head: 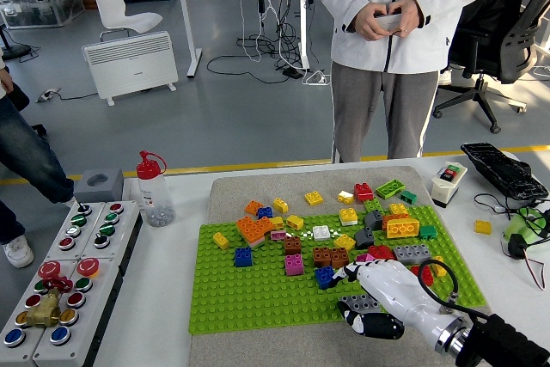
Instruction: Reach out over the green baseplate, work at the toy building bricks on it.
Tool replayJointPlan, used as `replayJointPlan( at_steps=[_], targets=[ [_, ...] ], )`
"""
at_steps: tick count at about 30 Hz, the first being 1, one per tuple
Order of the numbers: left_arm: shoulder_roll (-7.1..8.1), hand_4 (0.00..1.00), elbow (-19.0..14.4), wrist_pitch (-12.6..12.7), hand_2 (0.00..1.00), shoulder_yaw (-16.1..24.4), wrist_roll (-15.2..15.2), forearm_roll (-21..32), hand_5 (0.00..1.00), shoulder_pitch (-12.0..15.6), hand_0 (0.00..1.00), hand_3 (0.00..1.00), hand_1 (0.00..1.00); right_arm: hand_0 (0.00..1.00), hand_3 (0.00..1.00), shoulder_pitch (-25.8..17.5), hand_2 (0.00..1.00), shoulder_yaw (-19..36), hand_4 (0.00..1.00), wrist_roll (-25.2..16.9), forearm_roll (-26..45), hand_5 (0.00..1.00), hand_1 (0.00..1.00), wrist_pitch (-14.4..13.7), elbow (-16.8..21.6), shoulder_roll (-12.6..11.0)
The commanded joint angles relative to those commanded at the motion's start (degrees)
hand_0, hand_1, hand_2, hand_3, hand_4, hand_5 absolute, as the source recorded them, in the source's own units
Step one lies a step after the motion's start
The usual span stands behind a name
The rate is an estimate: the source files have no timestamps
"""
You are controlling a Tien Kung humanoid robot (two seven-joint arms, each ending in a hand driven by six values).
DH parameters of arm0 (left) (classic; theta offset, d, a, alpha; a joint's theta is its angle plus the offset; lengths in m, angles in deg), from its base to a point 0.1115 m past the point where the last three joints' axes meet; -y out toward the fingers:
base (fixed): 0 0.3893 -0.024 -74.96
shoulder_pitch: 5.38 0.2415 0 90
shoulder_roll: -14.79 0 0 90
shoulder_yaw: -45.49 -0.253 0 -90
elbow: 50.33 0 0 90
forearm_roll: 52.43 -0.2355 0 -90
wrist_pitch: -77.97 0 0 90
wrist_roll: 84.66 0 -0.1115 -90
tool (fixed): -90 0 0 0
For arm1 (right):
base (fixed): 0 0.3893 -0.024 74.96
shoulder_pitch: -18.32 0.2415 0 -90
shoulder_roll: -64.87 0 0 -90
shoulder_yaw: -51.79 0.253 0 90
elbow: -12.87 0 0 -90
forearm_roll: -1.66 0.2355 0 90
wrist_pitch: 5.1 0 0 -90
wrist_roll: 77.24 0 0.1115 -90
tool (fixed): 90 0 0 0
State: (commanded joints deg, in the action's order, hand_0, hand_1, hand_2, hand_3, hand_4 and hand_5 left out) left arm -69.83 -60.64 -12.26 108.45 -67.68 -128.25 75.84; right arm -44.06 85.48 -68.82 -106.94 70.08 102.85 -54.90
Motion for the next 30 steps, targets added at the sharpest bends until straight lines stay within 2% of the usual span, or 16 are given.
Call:
replayJointPlan(
  at_steps=[18,30],
  targets=[
    [0.19,0.350,0.0,0.1,0.662,0.0,-0.1,0.3,0.998,-0.6,0.675,0.604,0.688,0.658,0.607,1.6,0.649,-2.4,0.437,1.2,-1.6,0.253,0.677,2.9,-1.9,0.9],
    [0.17,0.350,0.0,0.2,0.662,0.0,-0.2,0.4,0.998,-0.7,0.674,0.605,0.687,0.642,0.603,1.3,0.643,-2.6,0.436,1.5,-1.7,0.250,0.670,3.4,-2.5,0.8]
  ],
)
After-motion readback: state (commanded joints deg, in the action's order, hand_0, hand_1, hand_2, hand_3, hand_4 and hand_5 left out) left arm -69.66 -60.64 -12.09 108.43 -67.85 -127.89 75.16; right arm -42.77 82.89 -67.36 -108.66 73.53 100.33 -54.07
